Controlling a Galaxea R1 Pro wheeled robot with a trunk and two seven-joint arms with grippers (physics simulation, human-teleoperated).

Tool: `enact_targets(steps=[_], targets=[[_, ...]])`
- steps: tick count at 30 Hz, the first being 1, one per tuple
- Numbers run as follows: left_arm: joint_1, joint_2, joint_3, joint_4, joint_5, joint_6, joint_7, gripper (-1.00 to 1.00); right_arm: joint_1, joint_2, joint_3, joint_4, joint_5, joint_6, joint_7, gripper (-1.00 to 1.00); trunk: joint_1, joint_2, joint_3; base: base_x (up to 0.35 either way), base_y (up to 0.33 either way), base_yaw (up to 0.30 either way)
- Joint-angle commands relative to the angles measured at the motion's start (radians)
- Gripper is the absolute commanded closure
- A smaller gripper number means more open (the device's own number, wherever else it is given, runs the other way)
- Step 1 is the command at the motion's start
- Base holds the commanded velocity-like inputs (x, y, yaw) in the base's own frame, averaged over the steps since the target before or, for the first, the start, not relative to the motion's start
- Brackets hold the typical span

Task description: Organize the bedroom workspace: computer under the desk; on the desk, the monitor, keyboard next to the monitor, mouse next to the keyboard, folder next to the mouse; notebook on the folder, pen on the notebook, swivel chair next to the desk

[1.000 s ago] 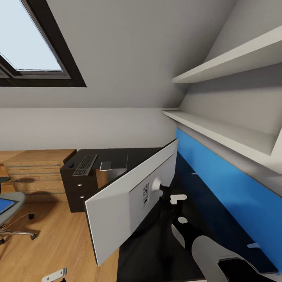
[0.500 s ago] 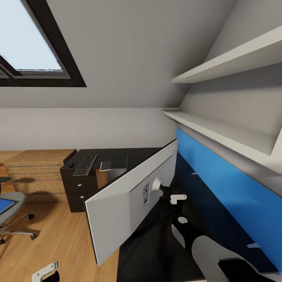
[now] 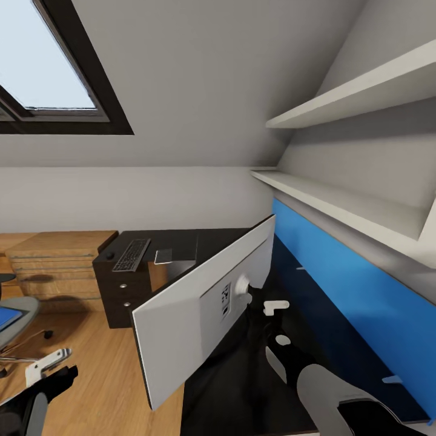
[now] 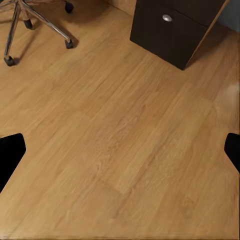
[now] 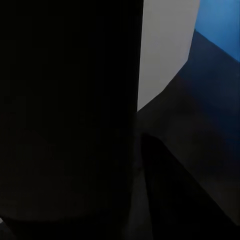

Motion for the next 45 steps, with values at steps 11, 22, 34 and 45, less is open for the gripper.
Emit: enact_targets(steps=[11,22,34,45], targets=[[-0.001,-0.017,-0.006,0.058,0.022,0.006,0.008,-1.00,-0.002,0.000,0.004,-0.004,0.005,-0.004,-0.012,1.00,0.000,-0.001,-0.001,0.000,-0.215,0.000],[-0.001,-0.016,-0.006,0.056,0.022,0.006,0.007,-1.00,-0.002,-0.004,0.004,-0.008,0.006,-0.004,-0.014,1.00,0.000,-0.001,-0.001,0.000,-0.179,0.000],[-0.002,-0.015,-0.002,0.052,0.022,0.006,0.004,-1.00,-0.002,-0.005,0.004,-0.008,0.006,-0.004,-0.015,1.00,0.000,-0.001,0.002,0.000,-0.004,-0.076],[-0.001,-0.015,-0.002,0.052,0.022,0.006,0.004,-1.00,-0.002,-0.005,0.002,-0.008,0.007,-0.004,-0.016,1.00,0.000,-0.001,0.003,0.000,-0.001,-0.036]])
